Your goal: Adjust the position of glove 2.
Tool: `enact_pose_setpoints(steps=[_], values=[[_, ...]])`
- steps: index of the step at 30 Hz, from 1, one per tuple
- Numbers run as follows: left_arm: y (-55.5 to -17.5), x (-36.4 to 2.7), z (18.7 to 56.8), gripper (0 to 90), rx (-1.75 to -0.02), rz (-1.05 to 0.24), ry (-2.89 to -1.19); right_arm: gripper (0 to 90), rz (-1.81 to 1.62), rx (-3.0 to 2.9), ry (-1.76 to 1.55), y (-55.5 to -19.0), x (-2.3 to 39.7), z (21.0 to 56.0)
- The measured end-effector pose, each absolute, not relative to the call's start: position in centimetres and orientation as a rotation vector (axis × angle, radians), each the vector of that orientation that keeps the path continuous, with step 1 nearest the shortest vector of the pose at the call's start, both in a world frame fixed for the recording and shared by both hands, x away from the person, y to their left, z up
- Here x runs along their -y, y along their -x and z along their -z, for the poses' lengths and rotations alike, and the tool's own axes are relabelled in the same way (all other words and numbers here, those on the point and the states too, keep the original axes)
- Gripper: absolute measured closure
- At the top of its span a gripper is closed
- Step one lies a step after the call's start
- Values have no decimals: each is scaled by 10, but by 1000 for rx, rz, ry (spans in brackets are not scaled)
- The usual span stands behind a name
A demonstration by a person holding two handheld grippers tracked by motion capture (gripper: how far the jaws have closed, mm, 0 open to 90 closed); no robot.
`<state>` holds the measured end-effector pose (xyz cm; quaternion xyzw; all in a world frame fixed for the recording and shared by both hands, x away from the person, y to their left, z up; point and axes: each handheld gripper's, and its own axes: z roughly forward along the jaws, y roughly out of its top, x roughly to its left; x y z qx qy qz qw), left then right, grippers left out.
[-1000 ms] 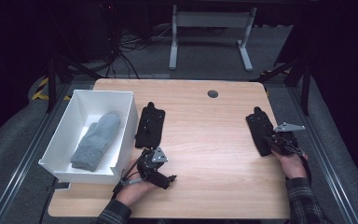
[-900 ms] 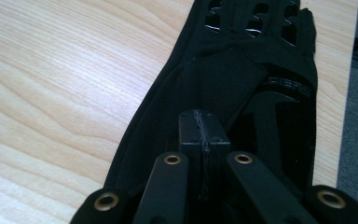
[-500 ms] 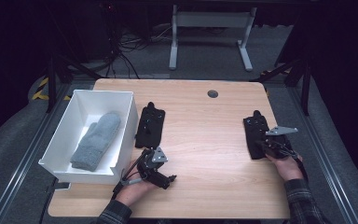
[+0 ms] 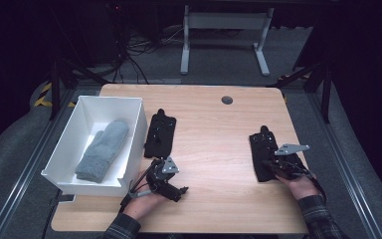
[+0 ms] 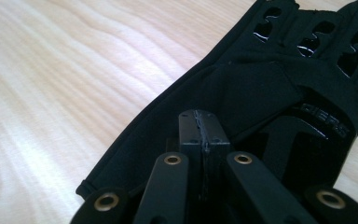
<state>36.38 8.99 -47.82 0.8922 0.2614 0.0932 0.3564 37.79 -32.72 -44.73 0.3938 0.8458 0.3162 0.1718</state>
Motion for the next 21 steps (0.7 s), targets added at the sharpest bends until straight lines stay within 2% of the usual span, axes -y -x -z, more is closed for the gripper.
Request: enact_pose_setpoints(steps=[21], values=[[-364, -90, 478, 0, -676, -241, -2303, 900, -970, -2595, -862, -334, 267, 449]])
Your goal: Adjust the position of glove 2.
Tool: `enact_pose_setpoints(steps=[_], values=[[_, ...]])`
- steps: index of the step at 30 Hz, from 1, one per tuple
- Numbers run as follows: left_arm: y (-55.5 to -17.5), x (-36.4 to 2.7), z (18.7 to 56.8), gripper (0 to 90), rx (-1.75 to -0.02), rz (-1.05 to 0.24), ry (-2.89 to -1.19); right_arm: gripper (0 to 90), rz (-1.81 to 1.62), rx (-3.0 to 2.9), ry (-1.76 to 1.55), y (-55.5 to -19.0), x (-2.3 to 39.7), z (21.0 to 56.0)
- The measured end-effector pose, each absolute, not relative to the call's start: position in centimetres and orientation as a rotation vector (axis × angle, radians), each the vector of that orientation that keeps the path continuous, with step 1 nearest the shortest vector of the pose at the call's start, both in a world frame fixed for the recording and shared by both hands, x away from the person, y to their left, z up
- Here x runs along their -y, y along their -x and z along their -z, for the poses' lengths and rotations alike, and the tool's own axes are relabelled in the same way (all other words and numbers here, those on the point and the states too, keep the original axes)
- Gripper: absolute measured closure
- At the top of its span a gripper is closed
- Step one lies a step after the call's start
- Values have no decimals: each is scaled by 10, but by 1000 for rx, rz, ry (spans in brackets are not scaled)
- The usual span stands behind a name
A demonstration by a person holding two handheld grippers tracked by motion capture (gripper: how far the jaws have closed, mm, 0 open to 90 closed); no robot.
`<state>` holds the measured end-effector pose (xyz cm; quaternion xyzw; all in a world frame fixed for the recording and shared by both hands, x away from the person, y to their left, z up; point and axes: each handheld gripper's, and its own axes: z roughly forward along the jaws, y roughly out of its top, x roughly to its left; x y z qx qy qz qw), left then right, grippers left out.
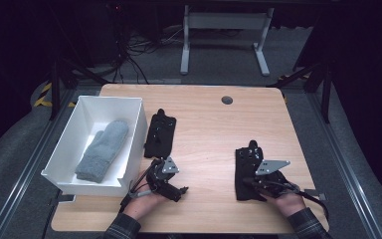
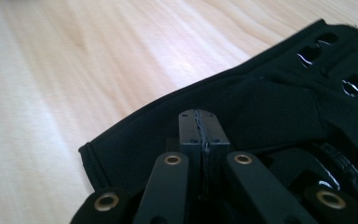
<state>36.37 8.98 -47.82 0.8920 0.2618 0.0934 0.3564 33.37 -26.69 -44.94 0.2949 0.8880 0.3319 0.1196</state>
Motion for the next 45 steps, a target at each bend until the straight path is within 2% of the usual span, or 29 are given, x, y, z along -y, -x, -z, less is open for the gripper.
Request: enact_pose_setpoints(steps=[9, 16, 23, 37, 38, 39, 40, 41, 45], values=[[-364, -90, 478, 1, -678, -244, -2303, 900, -982, -2602, -809, -325, 259, 445], [-364, -90, 478, 1, -676, -245, -2302, 900, -973, -2460, -924, -349, 285, 432], [-364, -89, 478, 1, -679, -245, -2301, 900, -883, -2500, -970, -373, 286, 451], [-363, -87, 473, 22, -712, -242, -2325, 895, -1002, -2622, -789, -359, 272, 454], [-363, -87, 470, 85, -722, -236, -2329, 788, -1022, -2616, -794, -359, 272, 453], [-363, -87, 468, 152, -726, -237, -2331, 719, -1037, -2589, -801, -358, 274, 451], [-363, -87, 466, 166, -731, -240, -2328, 660, -1057, -2559, -812, -358, 276, 448], [-362, -87, 462, 217, -737, -249, -2315, 599, -1060, -2524, -829, -358, 279, 446], [-367, -86, 448, 538, -799, -288, -2264, 429, -1027, -2427, -949, -364, 295, 447]])
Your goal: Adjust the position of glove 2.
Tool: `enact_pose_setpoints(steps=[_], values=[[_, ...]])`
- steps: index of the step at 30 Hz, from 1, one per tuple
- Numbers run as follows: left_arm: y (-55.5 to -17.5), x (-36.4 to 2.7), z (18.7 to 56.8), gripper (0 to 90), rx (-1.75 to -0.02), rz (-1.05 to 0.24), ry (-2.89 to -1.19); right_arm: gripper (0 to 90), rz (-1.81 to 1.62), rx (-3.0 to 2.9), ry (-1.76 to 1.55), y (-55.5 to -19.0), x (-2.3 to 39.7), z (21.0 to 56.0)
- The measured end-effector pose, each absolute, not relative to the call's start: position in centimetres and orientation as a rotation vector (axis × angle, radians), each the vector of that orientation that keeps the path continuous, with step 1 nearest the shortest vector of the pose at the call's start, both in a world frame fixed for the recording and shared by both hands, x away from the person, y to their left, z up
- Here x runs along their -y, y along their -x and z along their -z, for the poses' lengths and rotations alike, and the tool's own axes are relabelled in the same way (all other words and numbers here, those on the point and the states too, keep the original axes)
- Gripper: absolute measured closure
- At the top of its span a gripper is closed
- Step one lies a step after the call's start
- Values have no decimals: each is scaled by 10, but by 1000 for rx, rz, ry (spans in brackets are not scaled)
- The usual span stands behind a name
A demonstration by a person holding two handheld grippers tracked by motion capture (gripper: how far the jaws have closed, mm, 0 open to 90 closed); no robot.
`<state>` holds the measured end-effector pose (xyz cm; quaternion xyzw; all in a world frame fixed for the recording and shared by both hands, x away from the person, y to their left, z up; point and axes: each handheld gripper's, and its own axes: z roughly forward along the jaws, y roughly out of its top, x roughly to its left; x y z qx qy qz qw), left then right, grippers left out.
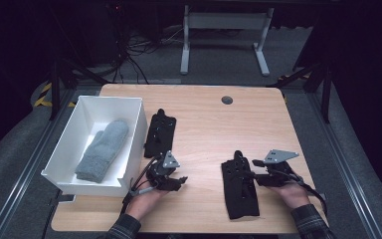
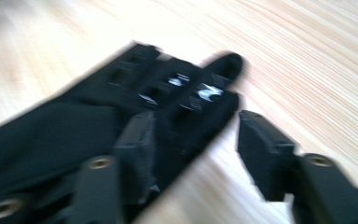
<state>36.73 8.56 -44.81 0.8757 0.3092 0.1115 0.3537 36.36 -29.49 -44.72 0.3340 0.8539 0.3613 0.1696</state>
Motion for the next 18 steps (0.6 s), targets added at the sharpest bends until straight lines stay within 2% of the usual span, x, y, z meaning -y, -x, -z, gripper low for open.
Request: enact_pose_setpoints(steps=[1, 2, 3, 6, 7, 8, 18], values=[[-367, -86, 448, 603, -799, -288, -2264, 429, -1027, -2427, -949, -364, 295, 447], [-374, -83, 442, 698, -843, -308, -2255, 373, -1001, -2411, -1006, -368, 303, 452], [-377, -83, 440, 759, -857, -320, -2250, 356, -986, -2411, -1025, -370, 306, 454], [-388, -80, 434, 897, -896, -334, -2225, 318, -953, -2383, -1073, -374, 317, 459], [-388, -80, 434, 897, -896, -334, -2225, 318, -953, -2383, -1073, -374, 317, 459], [-396, -78, 430, 898, -916, -344, -2217, 275, -966, -2371, -1107, -376, 325, 462], [-440, -79, 422, 899, -1050, -421, -2148, 201, -1011, -2332, -1123, -377, 337, 466]])
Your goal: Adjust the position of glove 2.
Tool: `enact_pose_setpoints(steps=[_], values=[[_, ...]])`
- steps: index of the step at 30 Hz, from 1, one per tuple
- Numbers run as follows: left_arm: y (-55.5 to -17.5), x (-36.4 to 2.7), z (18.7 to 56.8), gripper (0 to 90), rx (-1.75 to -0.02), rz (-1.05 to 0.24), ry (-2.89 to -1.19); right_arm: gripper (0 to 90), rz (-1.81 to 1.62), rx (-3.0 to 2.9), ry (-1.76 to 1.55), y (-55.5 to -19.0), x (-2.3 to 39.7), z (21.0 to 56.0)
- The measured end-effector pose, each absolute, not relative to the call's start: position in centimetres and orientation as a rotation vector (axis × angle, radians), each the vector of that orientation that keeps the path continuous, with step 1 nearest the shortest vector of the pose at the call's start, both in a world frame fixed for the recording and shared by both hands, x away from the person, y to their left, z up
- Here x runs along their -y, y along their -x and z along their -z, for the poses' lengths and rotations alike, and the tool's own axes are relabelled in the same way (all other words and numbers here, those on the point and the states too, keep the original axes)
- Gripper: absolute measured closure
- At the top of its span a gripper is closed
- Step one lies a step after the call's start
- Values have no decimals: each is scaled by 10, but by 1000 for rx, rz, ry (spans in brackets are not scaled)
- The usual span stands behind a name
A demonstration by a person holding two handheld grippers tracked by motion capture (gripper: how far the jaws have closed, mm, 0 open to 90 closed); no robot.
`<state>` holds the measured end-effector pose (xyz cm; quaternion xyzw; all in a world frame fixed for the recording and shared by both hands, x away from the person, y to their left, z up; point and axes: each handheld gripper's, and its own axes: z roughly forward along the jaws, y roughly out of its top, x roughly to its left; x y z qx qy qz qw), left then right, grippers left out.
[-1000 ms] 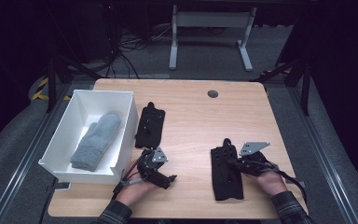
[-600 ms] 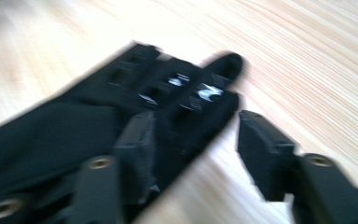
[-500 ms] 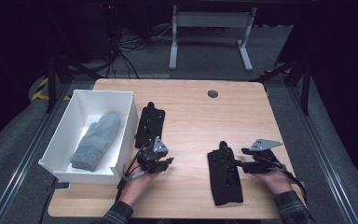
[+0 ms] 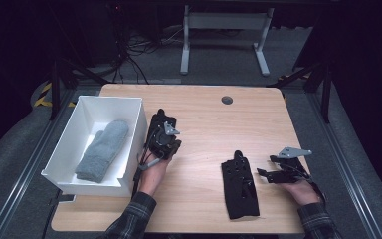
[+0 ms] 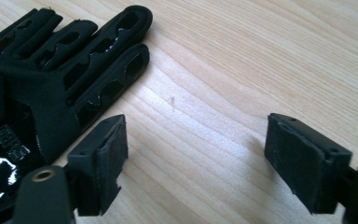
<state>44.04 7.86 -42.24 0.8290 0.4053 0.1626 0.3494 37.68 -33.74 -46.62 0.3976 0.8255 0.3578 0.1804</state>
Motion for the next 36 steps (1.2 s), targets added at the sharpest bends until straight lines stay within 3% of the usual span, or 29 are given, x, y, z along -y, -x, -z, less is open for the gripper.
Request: enact_pose_setpoints(steps=[11, 18, 36], values=[[-480, -90, 438, 899, -1191, -500, -2160, 182, -1007, -2324, -1104, -377, 337, 468], [-489, -88, 455, 899, -1235, -467, -2194, 177, -1007, -2327, -1104, -377, 337, 468], [-458, -54, 458, 900, -1070, -301, -2195, 171, -1003, -2326, -1103, -377, 336, 468]])
